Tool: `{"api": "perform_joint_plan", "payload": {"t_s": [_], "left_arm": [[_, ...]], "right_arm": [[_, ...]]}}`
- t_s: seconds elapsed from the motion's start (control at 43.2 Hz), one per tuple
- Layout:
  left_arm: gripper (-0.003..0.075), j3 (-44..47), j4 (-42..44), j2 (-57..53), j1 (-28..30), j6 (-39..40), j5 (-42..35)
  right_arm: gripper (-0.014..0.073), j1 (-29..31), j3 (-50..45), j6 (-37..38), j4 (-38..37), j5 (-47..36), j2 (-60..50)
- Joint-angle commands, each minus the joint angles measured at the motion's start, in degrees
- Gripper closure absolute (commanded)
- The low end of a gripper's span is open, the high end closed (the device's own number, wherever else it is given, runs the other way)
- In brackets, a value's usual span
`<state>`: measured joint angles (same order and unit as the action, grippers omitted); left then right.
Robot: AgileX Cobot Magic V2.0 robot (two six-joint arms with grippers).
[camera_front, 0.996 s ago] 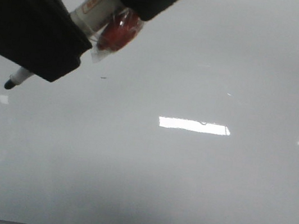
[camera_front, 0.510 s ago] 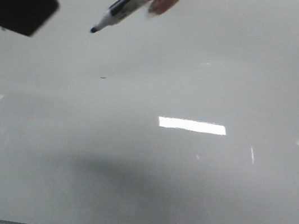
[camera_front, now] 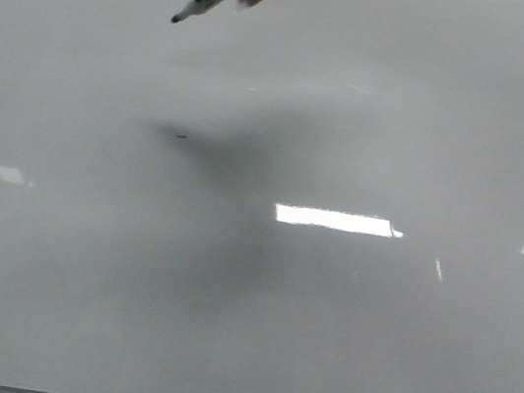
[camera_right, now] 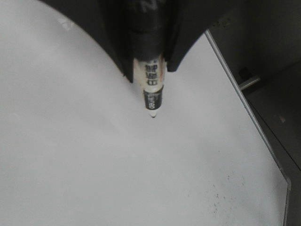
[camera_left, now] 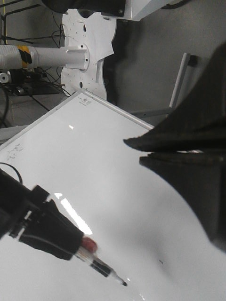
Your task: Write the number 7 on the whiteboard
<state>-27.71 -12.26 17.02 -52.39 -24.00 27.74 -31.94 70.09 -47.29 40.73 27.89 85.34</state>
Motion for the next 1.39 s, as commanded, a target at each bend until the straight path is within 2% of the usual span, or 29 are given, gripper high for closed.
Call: {"api": "perform_joint_plan", "payload": {"t_s": [0.0, 0.185, 0.394, 0.695, 0.811, 1.158, 1.251, 1.366], "left_arm": [[0.0741, -1.5, -1.2, 0.3, 0.0, 0.7, -4.8], [0.0741, -1.5, -1.2, 0.3, 0.0, 0.7, -4.8], [0.0741, -1.5, -1.2, 0.3, 0.0, 0.7, -4.8], [0.0741, -1.5, -1.2, 0.3, 0.0, 0.7, -4.8], [0.0741, -1.5, -1.2, 0.3, 0.0, 0.7, -4.8], [0.0741, -1.5, -1.2, 0.3, 0.0, 0.7, -4.8], [0.0741, -1.5, -1.2, 0.3, 0.0, 0.7, -4.8], [0.0741, -1.5, -1.2, 0.3, 0.0, 0.7, -4.8]], "right_arm": [[0.0655, -1.0, 6.0, -0.5, 2.0, -3.1, 3.4], [0.0655, -1.2, 11.1, -0.5, 2.4, -3.7, 11.0], [0.0655, 0.1, 11.2, -0.5, 2.4, -6.5, 12.3], [0.0655, 10.6, 3.7, -0.6, 2.3, -4.0, 5.8], [0.0655, 12.8, 0.1, -1.7, 2.3, -3.8, 4.4], [0.0655, 6.1, -8.9, -2.6, 2.4, -7.9, 11.9], [0.0655, 3.8, -8.9, -3.1, 2.4, -6.9, 12.9], [0.0655, 0.0, -8.9, -7.0, 2.6, -2.2, 8.1]]}}
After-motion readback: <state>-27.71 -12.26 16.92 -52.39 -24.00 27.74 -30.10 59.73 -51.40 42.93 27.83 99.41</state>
